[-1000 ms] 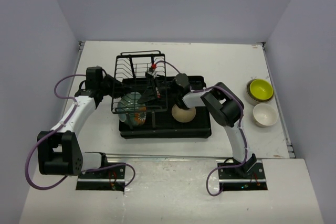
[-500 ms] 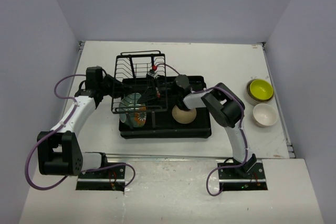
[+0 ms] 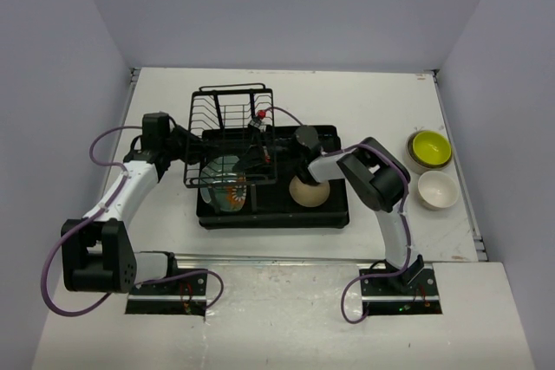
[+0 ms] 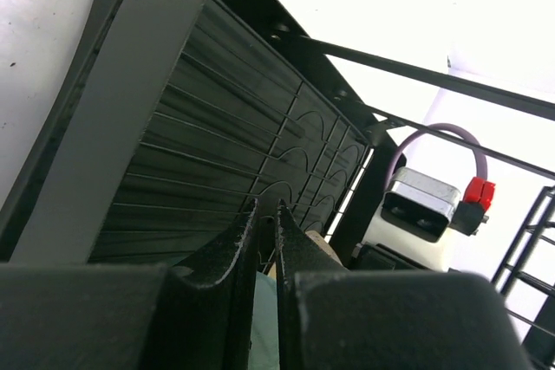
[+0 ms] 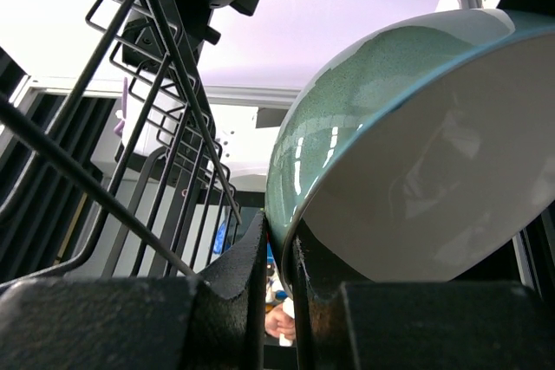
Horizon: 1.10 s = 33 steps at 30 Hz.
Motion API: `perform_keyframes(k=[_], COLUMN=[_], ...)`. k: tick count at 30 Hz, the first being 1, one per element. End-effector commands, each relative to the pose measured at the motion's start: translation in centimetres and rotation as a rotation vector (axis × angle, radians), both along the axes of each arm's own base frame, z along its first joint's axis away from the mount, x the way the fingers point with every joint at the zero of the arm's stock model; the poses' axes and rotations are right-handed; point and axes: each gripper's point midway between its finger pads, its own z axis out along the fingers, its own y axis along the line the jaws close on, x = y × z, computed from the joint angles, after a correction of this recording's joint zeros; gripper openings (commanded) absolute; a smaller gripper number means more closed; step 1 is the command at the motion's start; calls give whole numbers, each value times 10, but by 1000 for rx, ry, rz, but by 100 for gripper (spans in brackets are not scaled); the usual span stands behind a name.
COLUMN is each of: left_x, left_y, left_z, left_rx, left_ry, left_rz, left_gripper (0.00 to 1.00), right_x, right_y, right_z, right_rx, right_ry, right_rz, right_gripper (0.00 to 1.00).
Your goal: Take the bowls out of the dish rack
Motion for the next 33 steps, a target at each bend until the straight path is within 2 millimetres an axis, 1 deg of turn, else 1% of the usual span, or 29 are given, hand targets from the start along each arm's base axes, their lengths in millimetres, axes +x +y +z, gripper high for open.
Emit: perform_keyframes(k=[1, 9, 10, 17, 22, 26, 28, 33], left_x=[-2, -4, -3, -3, -1, -1, -1, 0], left_y=[-3, 1, 1, 2, 2, 0, 1, 1], left_z=[9, 7, 7, 4, 5, 3, 3, 4], left_rx=[-24, -21, -21, -24, -29, -32, -33, -35], left_ry=[-28, -25, -26, -24, -28, -23, -24, -28], left_rz=[-6, 4, 5, 10, 11, 6, 8, 8], left_gripper=[12, 12, 13, 13, 13, 13, 13, 13], right_x=[-15, -6, -6, -2, -4, -6, -6, 0], right_y=[-21, -32, -33, -36, -38, -39, -40, -44], right_z=[-11, 5, 10, 21, 21, 26, 25, 25], right_rx=[113, 126, 132, 138, 114, 110, 99, 86], right_ry=[-193, -227, -237, -260, -275, -311, -304, -319], right_rz=[28, 17, 17, 24, 39, 51, 45, 27], right_gripper=[0, 0, 0, 0, 0, 0, 0, 0])
